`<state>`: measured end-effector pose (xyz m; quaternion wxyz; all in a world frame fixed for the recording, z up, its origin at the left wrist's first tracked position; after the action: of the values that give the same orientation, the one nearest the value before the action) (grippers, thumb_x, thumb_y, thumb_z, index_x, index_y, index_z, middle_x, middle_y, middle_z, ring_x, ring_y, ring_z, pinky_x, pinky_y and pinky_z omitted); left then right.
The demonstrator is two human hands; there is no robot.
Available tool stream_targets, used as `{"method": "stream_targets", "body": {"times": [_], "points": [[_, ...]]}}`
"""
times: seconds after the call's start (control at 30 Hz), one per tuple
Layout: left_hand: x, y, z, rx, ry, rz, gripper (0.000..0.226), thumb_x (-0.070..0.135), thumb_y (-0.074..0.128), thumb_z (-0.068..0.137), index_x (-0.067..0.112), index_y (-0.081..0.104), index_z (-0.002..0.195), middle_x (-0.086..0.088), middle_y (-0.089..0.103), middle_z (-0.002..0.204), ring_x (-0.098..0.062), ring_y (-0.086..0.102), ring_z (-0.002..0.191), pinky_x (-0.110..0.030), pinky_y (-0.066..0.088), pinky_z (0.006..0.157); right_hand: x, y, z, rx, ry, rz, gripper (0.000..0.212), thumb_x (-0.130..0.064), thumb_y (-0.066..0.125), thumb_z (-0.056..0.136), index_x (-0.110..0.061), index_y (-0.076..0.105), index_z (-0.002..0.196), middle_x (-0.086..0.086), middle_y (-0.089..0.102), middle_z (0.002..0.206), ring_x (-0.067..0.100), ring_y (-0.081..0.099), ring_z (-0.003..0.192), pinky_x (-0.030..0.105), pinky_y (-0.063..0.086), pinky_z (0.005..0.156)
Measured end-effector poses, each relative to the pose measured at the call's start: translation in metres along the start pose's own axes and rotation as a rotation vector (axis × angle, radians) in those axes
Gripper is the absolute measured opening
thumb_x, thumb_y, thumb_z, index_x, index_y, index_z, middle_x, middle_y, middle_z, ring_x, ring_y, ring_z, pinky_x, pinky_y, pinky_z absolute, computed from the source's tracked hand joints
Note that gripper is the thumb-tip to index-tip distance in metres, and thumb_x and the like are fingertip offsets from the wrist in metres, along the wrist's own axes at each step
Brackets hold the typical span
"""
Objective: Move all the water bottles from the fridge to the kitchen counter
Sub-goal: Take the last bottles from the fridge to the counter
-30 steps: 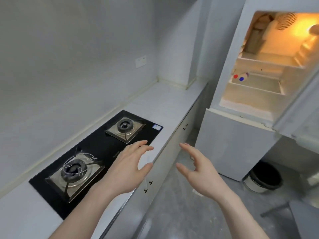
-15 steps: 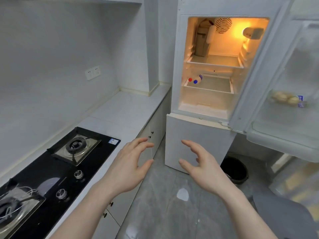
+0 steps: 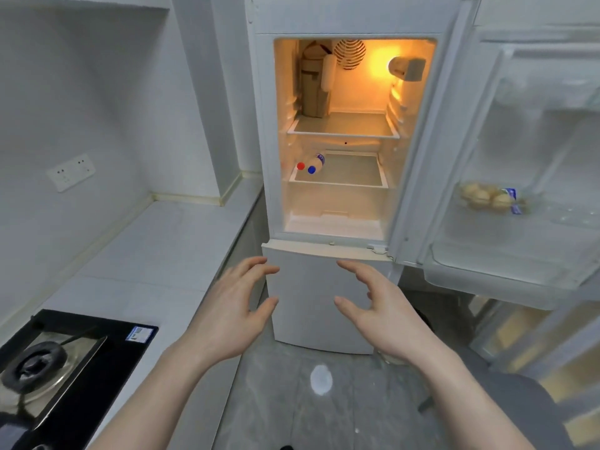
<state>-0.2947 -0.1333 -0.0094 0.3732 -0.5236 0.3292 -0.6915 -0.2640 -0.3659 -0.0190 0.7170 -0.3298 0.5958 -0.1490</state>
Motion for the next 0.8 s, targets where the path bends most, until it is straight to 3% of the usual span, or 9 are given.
{"method": "stream_targets", "body": {"times": [0.13, 0.33, 0.5, 0.63, 0.8], "points": [[-0.027, 0.004, 0.057, -0.017, 0.01, -0.019, 0.044, 0.04, 0.063, 0.095, 0.042, 0.051, 0.138, 0.022, 0.037, 0.153, -0.004, 0.037, 0.139, -0.028, 0.034, 0.114, -0.002, 0.0, 0.055, 0.008, 0.007, -0.015, 0.061, -0.033, 0.067, 0.097, -0.043, 0.042, 0.152, -0.026, 0.038, 0.157, -0.004, 0.035, 0.143, 0.028, 0.031, 0.122], [-0.064, 0.006, 0.14, -0.059, 0.056, -0.01, 0.042, 0.04, 0.058, 0.099, 0.039, 0.051, 0.14, 0.021, 0.036, 0.154, -0.004, 0.034, 0.139, -0.023, 0.029, 0.113, -0.009, -0.001, 0.138, 0.073, 0.007, -0.013, 0.059, -0.032, 0.066, 0.097, -0.044, 0.043, 0.151, -0.026, 0.039, 0.157, -0.002, 0.036, 0.142, 0.029, 0.032, 0.121], [-0.083, 0.015, 0.195, -0.103, 0.072, -0.001, 0.04, 0.039, 0.058, 0.099, 0.036, 0.052, 0.139, 0.018, 0.039, 0.153, -0.008, 0.037, 0.14, -0.03, 0.037, 0.113, 0.004, 0.002, 0.183, 0.07, 0.039, -0.015, 0.058, -0.032, 0.066, 0.098, -0.042, 0.044, 0.15, -0.027, 0.041, 0.153, -0.004, 0.04, 0.136, 0.025, 0.034, 0.118], [-0.09, 0.022, 0.241, -0.12, 0.067, 0.011, 0.041, 0.036, 0.056, 0.101, 0.034, 0.051, 0.142, 0.019, 0.038, 0.153, -0.008, 0.043, 0.133, -0.025, 0.035, 0.109, 0.017, -0.007, 0.225, 0.09, 0.051, -0.021, 0.057, -0.033, 0.065, 0.098, -0.043, 0.044, 0.15, -0.03, 0.041, 0.15, -0.002, 0.04, 0.138, 0.032, 0.036, 0.118], [-0.098, 0.041, 0.297, -0.135, 0.053, 0.015, 0.044, 0.036, 0.056, 0.1, 0.032, 0.049, 0.144, 0.016, 0.037, 0.154, -0.011, 0.039, 0.14, -0.026, 0.034, 0.111, 0.039, -0.012, 0.282, 0.068, 0.06, -0.014, 0.057, -0.035, 0.065, 0.097, -0.045, 0.044, 0.149, -0.033, 0.04, 0.143, -0.002, 0.041, 0.136, 0.032, 0.038, 0.117]]}}
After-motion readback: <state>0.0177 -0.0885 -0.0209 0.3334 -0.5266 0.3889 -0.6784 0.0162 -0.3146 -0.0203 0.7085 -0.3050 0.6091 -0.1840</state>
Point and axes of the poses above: each hand's wrist, its own z-axis towards the middle knuckle, its own y-axis out of the palm, x = y × z, the point moved 10 cm from there along z, towards the middle knuckle
